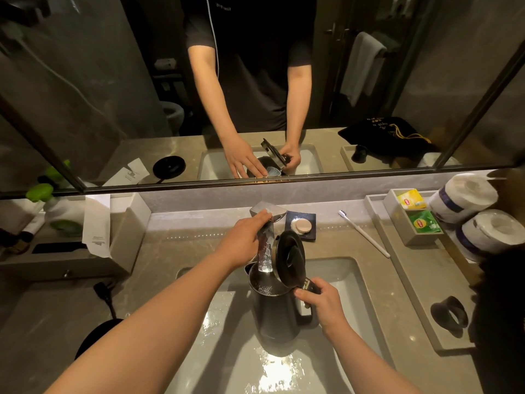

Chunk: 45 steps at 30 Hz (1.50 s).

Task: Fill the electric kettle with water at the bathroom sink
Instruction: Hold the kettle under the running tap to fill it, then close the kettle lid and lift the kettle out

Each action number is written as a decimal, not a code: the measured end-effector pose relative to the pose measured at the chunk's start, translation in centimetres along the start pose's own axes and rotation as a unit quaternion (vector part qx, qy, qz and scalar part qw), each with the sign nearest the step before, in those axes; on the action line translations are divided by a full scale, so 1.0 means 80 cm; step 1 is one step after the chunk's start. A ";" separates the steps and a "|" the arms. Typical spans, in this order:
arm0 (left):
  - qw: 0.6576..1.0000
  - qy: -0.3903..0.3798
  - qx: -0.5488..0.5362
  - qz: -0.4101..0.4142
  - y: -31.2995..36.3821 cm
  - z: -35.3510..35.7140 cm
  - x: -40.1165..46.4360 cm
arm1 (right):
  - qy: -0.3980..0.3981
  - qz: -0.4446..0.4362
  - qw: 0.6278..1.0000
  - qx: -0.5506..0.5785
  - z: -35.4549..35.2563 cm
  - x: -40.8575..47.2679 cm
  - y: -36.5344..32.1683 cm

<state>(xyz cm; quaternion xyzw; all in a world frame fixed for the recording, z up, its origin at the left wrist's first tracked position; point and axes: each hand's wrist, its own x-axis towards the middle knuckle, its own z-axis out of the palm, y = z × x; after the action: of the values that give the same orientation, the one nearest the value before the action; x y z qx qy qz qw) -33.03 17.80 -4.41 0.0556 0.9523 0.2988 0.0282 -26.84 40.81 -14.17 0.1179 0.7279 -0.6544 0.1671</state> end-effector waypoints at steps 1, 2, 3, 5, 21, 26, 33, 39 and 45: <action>1.000 -0.002 -0.002 0.003 0.001 -0.001 0.000 | 0.000 0.000 1.000 0.000 -0.001 0.000 -0.001; 1.000 -0.005 -0.005 0.006 0.002 -0.003 0.000 | -0.001 0.000 1.000 -0.001 -0.001 -0.001 -0.002; 1.000 -0.011 -0.007 0.010 0.002 -0.004 0.000 | -0.001 0.000 1.000 -0.001 -0.001 -0.001 -0.003; 0.999 -0.028 0.011 0.021 0.001 -0.007 0.000 | -0.003 0.001 1.000 0.001 -0.001 -0.003 -0.004; 0.995 0.001 -0.101 -0.021 0.024 -0.019 -0.009 | -0.005 -0.002 1.000 0.011 -0.012 -0.025 -0.009; 0.964 0.105 -0.242 0.005 0.060 -0.022 -0.062 | -0.004 -0.026 1.000 0.011 -0.024 -0.042 -0.018; 0.982 0.110 -0.118 0.094 0.082 -0.023 -0.120 | -0.020 -0.051 0.998 0.019 -0.033 -0.076 -0.028; 0.980 0.145 -0.128 0.038 0.073 -0.036 -0.153 | -0.022 -0.087 0.996 0.019 -0.030 -0.104 -0.044; 0.970 0.180 -0.165 -0.022 0.060 -0.051 -0.192 | -0.034 -0.140 0.989 0.044 -0.016 -0.127 -0.073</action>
<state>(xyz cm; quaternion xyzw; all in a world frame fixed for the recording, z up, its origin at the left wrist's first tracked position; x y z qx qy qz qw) -17.74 17.55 2.00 -0.0251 0.8803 0.4559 -0.1288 -19.94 41.90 -4.72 -0.0003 0.7017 -0.7063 0.0936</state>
